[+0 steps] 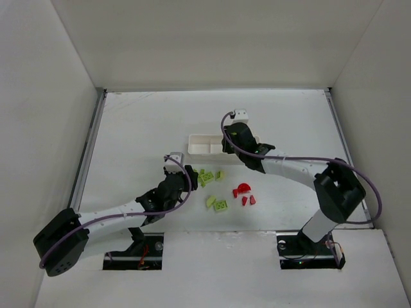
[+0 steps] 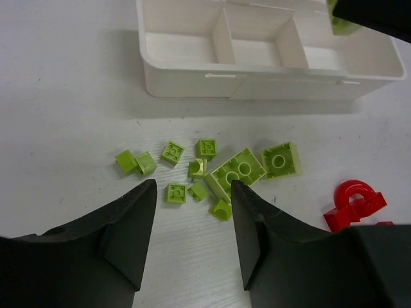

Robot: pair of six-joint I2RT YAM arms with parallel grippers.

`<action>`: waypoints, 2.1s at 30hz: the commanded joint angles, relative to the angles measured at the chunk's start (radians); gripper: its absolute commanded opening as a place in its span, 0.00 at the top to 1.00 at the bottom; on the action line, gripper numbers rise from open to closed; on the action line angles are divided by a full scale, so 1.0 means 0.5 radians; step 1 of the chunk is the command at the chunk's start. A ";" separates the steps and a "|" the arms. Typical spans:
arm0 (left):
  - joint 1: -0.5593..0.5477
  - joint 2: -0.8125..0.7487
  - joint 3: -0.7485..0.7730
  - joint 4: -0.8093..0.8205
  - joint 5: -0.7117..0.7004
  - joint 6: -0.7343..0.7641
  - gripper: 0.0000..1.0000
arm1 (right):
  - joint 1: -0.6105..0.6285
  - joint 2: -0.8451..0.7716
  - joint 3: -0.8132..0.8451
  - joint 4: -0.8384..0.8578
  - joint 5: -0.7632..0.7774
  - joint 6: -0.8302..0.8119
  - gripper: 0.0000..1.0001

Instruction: Sort the legos into containers by color

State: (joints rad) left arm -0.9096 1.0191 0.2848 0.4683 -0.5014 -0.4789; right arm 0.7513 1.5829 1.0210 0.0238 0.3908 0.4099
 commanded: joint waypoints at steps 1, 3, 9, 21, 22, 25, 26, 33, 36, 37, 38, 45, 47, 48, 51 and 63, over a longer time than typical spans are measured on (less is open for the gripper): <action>-0.029 -0.007 0.075 0.107 -0.022 0.053 0.53 | -0.044 0.172 0.170 0.103 -0.064 -0.074 0.80; -0.032 0.026 0.078 0.128 -0.013 0.074 0.53 | -0.047 0.236 0.213 0.118 -0.064 -0.077 0.78; -0.093 0.170 0.157 0.137 0.036 0.163 0.54 | -0.068 0.246 0.231 0.185 -0.101 -0.077 0.50; -0.268 0.526 0.492 -0.080 0.052 0.363 0.55 | -0.059 -0.306 -0.373 0.320 -0.055 -0.007 0.39; -0.262 0.563 0.519 -0.108 0.055 0.378 0.55 | -0.059 -0.337 -0.419 0.324 -0.051 -0.004 0.39; -0.247 0.677 0.611 -0.206 0.098 0.424 0.55 | -0.059 -0.383 -0.511 0.345 -0.051 0.015 0.39; -0.241 0.713 0.639 -0.240 0.107 0.436 0.55 | -0.059 -0.392 -0.529 0.354 -0.058 0.030 0.38; -0.180 0.864 0.682 -0.289 0.098 0.430 0.48 | -0.065 -0.472 -0.585 0.379 -0.076 0.064 0.33; -0.158 0.922 0.691 -0.280 0.098 0.427 0.44 | -0.068 -0.491 -0.603 0.394 -0.104 0.070 0.30; -0.155 0.950 0.694 -0.262 0.098 0.424 0.43 | -0.068 -0.500 -0.606 0.394 -0.107 0.073 0.29; -0.152 0.974 0.694 -0.243 0.101 0.424 0.43 | -0.068 -0.503 -0.609 0.397 -0.110 0.073 0.28; -0.167 1.063 0.725 -0.219 0.095 0.424 0.49 | -0.059 -0.503 -0.625 0.428 -0.119 0.079 0.28; -0.161 1.045 0.716 -0.197 0.095 0.415 0.49 | -0.059 -0.488 -0.622 0.431 -0.116 0.079 0.28; -0.161 1.030 0.716 -0.197 0.086 0.415 0.49 | -0.059 -0.475 -0.619 0.437 -0.119 0.082 0.28; -0.167 0.978 0.704 -0.191 0.043 0.427 0.44 | -0.053 -0.432 -0.591 0.428 -0.116 0.061 0.28; -0.158 1.158 0.823 -0.194 0.040 0.507 0.44 | -0.041 -0.475 -0.615 0.440 -0.119 0.070 0.27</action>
State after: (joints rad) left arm -0.9890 1.5810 0.6548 0.3550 -0.4664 -0.2455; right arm 0.7265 1.3689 0.7170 0.1913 0.3382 0.4416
